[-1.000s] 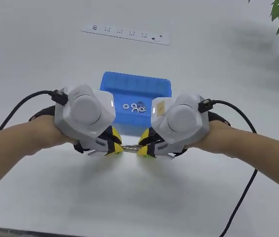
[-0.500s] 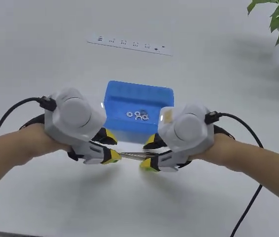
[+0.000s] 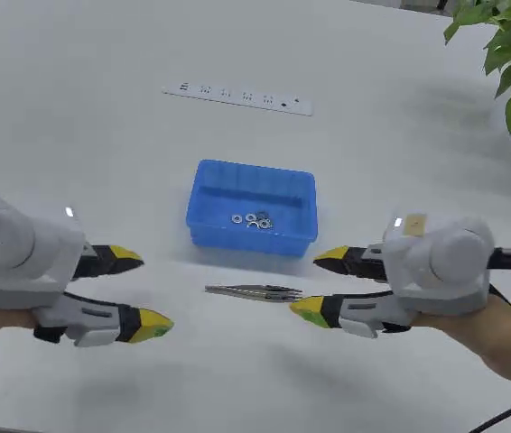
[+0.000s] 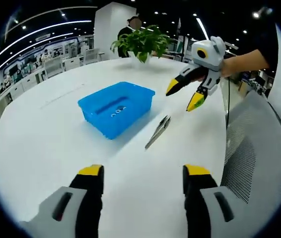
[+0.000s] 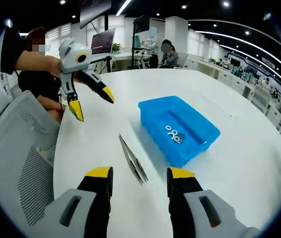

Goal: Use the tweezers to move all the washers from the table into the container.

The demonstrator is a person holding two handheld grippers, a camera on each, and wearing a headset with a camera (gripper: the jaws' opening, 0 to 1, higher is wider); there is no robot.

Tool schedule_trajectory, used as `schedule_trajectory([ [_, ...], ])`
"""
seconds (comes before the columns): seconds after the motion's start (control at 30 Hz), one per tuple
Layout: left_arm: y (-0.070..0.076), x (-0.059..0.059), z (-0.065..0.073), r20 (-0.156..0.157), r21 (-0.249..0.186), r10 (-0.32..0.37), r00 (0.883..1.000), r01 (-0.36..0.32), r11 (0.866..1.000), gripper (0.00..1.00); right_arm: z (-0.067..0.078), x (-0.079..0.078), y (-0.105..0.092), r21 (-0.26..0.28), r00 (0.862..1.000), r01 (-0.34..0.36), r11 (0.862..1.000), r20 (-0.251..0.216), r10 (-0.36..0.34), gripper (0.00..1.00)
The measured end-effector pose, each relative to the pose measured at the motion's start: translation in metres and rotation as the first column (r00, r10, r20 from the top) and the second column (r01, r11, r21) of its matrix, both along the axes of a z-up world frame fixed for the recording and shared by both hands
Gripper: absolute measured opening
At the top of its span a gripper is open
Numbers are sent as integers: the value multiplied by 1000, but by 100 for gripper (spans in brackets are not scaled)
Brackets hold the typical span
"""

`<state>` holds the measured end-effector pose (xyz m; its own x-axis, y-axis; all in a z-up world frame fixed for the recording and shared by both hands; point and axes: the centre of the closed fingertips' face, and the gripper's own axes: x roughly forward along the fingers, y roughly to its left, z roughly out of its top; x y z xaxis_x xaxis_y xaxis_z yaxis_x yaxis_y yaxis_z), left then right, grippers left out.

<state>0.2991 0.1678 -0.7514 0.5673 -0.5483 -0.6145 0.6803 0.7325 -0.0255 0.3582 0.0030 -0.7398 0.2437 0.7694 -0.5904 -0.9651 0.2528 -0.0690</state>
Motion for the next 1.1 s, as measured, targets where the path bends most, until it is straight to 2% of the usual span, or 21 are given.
schedule_trajectory([
  [0.07,8,-1,9,28,6,28,999,-28,1000,92,9,0,-7,32,1000,23,999,8,-24,62],
  [0.1,9,-2,14,37,-11,42,998,-42,999,96,15,-1,-11,54,1000,30,998,5,-30,67],
  [0.13,12,-1,21,47,-32,66,997,-65,997,99,19,-2,-14,65,999,36,997,5,-36,67],
  [0.17,13,-1,28,60,-53,84,995,-81,995,99,23,-2,-17,74,999,43,996,9,-44,67],
  [0.27,7,4,55,140,-131,94,986,-75,989,99,33,0,-25,69,996,68,995,50,-72,69],
  [0.33,-1,3,70,170,-181,83,982,-52,982,100,39,-1,-26,86,994,80,993,61,-85,72],
  [0.4,-7,2,80,195,-199,68,979,-28,980,100,48,-2,-26,131,993,99,986,51,-106,76],
  [0.53,-20,0,91,216,-224,28,976,22,974,100,56,-8,-24,172,994,94,981,46,-103,85],
  [0.6,-24,-1,95,223,-239,12,975,43,970,100,54,-12,-23,161,995,79,984,49,-88,90],
  [0.77,-25,4,104,241,-250,32,970,30,968,100,49,-24,-20,126,997,31,991,63,-39,100],
  [0.87,-25,5,110,251,-266,40,967,29,964,100,48,-28,-20,121,998,26,992,59,-33,100],
  [0.97,-28,2,111,255,-261,28,967,41,964,100,45,-32,-20,94,997,10,996,73,-17,100],
  [1.1,-31,-3,111,251,-264,20,968,48,963,100,48,-34,-21,101,997,11,995,70,-18,100],
])
